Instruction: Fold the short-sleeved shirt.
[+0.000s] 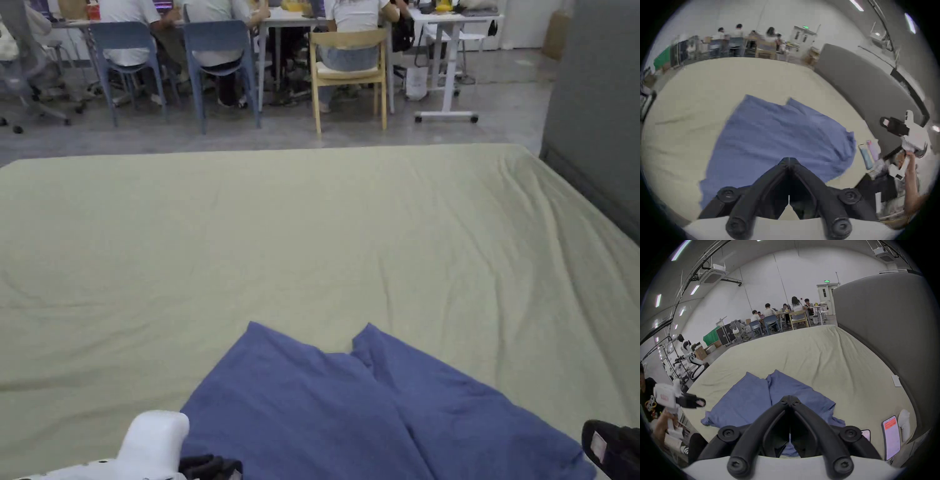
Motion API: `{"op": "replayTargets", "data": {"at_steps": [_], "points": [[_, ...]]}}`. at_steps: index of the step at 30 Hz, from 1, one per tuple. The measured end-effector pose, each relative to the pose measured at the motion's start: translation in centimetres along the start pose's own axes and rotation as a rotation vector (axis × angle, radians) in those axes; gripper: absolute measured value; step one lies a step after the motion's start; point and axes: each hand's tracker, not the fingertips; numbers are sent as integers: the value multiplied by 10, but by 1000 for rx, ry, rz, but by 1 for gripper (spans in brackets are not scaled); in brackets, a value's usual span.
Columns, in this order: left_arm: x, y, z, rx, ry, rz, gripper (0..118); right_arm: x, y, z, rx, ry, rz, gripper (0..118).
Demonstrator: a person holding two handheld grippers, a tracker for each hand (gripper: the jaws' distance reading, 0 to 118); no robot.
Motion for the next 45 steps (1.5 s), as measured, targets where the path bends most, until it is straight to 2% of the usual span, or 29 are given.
{"op": "replayTargets", "data": {"at_steps": [2,7,8,9,10,11,15,19,20,21,22,23,24,25,26,27,30,33,34,35,36,37,38,39,41,42,43,44,45], "points": [[-9,10,0,47,117,-50,0,-5,-1,-6,-13,8,10,3],[-27,82,-66,34,124,-41,0,-13,1,-21,-47,18,31,3],[-30,102,-86,15,155,-46,4,-13,1,-24,-54,10,36,3],[-37,122,-110,6,154,-30,29,-12,1,-28,-60,7,38,3],[-44,140,-138,-8,151,-9,84,-10,1,-31,-65,5,37,3],[-52,155,-168,-53,157,22,100,-8,0,-34,-73,-1,32,3],[-74,185,-272,-193,257,37,100,-1,-6,-48,-110,-53,34,3],[-89,173,-335,-338,290,22,99,10,-13,-62,-155,-93,27,3],[-91,164,-336,-373,273,11,96,13,-15,-65,-166,-98,26,3],[-89,161,-326,-304,268,0,85,15,-16,-69,-181,-99,28,3],[-88,165,-320,-244,258,-2,85,16,-18,-73,-190,-107,36,3],[-86,163,-318,-266,240,13,80,17,-20,-75,-194,-115,43,3],[-87,161,-308,-266,224,4,68,17,-22,-78,-196,-116,44,3],[-83,163,-303,-256,213,-7,18,18,-24,-81,-200,-114,40,3],[-77,165,-299,-251,171,-7,0,18,-24,-84,-208,-107,27,3],[-68,166,-292,-234,252,-44,0,18,-26,-85,-211,-102,16,3],[-48,161,-244,-168,128,-56,0,17,-16,-87,-210,-61,7,3],[-42,144,-168,-22,43,20,0,13,11,-96,-187,-47,38,3],[-39,134,-145,19,34,52,0,12,23,-106,-205,-55,44,26],[-36,122,-122,52,37,73,0,14,37,-123,-245,-79,35,80],[-39,109,-101,72,38,91,0,16,45,-147,-308,-62,32,118],[-37,98,-86,91,56,103,0,20,49,-170,-355,-20,41,118],[-36,86,-73,94,66,102,0,17,57,-188,-347,-19,47,118],[-35,76,-64,103,91,131,0,18,58,-216,-426,-32,52,118],[-39,60,-56,105,105,184,0,17,54,-269,-526,-48,114,118],[-39,54,-54,107,100,214,0,17,48,-295,-591,-91,120,118],[-40,50,-54,99,81,224,0,24,41,-316,-643,-118,123,108],[-41,49,-58,86,79,247,0,28,33,-333,-697,-137,113,88],[-41,46,-60,80,76,261,0,31,26,-344,-752,-177,103,86]]}}
